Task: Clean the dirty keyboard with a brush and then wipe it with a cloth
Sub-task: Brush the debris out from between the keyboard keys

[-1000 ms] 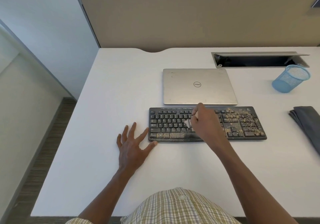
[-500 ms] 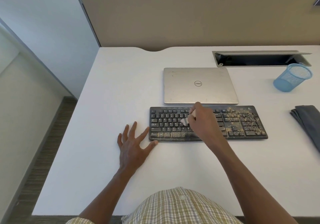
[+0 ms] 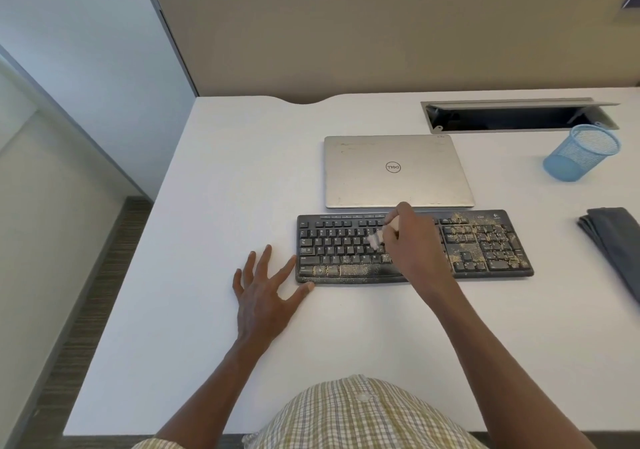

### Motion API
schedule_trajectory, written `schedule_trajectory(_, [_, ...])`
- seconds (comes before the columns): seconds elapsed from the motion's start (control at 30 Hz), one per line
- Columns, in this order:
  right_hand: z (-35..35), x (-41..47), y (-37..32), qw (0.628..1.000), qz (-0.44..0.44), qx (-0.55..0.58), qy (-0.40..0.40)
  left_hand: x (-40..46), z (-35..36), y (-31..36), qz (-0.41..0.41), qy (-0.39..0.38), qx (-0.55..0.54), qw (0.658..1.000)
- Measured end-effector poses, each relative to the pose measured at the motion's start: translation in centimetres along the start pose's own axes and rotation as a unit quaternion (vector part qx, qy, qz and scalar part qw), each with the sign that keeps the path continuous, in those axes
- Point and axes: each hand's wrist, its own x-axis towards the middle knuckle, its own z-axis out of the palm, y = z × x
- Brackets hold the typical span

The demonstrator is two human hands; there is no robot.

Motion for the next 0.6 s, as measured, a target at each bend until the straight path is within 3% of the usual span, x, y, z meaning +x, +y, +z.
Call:
schedule_trajectory(0.1, [0.0,0.1,0.0,0.998,-0.022,-0.052,-0.032,0.0,0.0,-0.1,0.002,0.004,-0.003,1.0])
schedule_trajectory(0.3, [0.0,0.3,-0.6,0.989,-0.115,0.026,-0.095,0.0,0.0,0.0,0.003,0.004,0.004,1.0])
schedule_trajectory(0.6, [-0.6,0.1,1.1,0.979,-0.149,-0.108,-0.086,0.0,0.1,-0.1,0.005,0.008,0.004,1.0])
